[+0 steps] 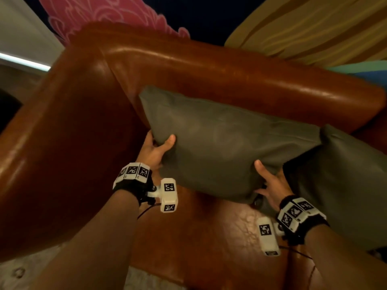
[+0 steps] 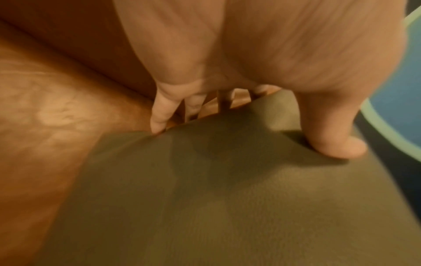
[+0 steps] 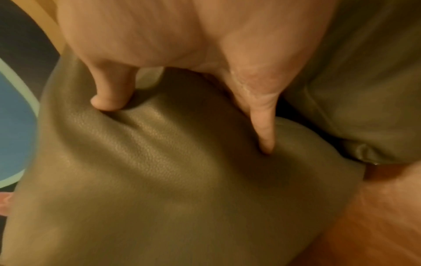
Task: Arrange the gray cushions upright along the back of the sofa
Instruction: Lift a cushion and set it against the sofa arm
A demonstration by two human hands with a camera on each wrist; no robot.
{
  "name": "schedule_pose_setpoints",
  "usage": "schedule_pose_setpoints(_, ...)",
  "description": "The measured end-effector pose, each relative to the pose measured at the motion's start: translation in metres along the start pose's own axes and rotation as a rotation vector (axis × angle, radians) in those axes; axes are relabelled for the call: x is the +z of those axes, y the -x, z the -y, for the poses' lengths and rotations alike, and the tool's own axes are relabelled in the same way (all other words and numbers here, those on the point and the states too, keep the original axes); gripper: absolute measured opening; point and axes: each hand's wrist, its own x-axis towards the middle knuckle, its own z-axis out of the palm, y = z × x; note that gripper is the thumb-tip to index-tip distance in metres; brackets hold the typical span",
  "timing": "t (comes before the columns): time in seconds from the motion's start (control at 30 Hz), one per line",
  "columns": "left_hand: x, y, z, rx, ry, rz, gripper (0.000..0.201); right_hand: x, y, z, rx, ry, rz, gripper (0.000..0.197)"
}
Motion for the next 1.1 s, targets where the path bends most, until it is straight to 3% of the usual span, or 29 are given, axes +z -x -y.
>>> schedule_pose_setpoints(0.1, -0.019, -0.007, -0.013, 0.064, -0.015, -0.018, 0.060, 0.031, -0.006, -0.007, 0.016, -0.065, 0.039, 0.138)
schedule_pose_setpoints(0.2, -0.056, -0.022, -0.026, 0.079, -0.011, -0.146, 0.063, 0.078, -0.014, -0.011, 0.050, -0.038, 0.146, 0.124)
schedule_pose_setpoints(0.3, -0.090, -0.028, -0.029, -0.067, 0.007, -0.274, 0.082, 0.121, -0.017, -0.003, 0.063, 0.013, 0.221, 0.099)
schedule_pose_setpoints(0.37, -0.094, -0.028, -0.026, -0.151, 0.015, -0.259, 0.086, 0.128, -0.023, 0.002, 0.066, 0.033, 0.168, 0.079)
schedule_pose_setpoints(0.47, -0.077, -0.031, -0.024, -0.102, 0.122, -0.211, 0.071, 0.114, -0.026, 0.007, 0.085, 0.089, 0.097, 0.080)
schedule_pose_setpoints(0.6, -0.062, -0.032, -0.019, -0.005, 0.257, -0.257, 0.068, 0.099, -0.030, 0.005, 0.078, 0.176, 0.107, 0.082)
schedule_pose_setpoints(0.77, -0.070, -0.026, 0.000, 0.064, 0.238, -0.304, 0.087, 0.093, -0.029, 0.002, 0.048, 0.244, 0.131, 0.085)
schedule_pose_setpoints(0.87, -0.070, -0.016, 0.016, 0.044, 0.210, -0.445, 0.095, 0.071, -0.024, -0.008, 0.041, 0.287, 0.154, 0.080)
schedule_pose_setpoints(0.93, -0.062, -0.005, 0.032, 0.002, 0.146, -0.570, 0.086, 0.046, -0.016, -0.015, 0.030, 0.344, 0.159, 0.068)
schedule_pose_setpoints(1.0, -0.047, 0.009, 0.052, -0.062, 0.068, -0.639, 0.059, 0.010, -0.008, -0.026, 0.042, 0.400, 0.159, 0.046)
schedule_pose_setpoints(1.07, -0.023, 0.027, 0.071, -0.207, -0.038, -0.574, 0.041, -0.035, -0.001, -0.040, 0.077, 0.413, 0.153, 0.019)
schedule_pose_setpoints(1.1, -0.007, 0.034, 0.082, -0.301, -0.056, -0.470, 0.036, -0.061, 0.001, -0.047, 0.083, 0.414, 0.136, 0.012)
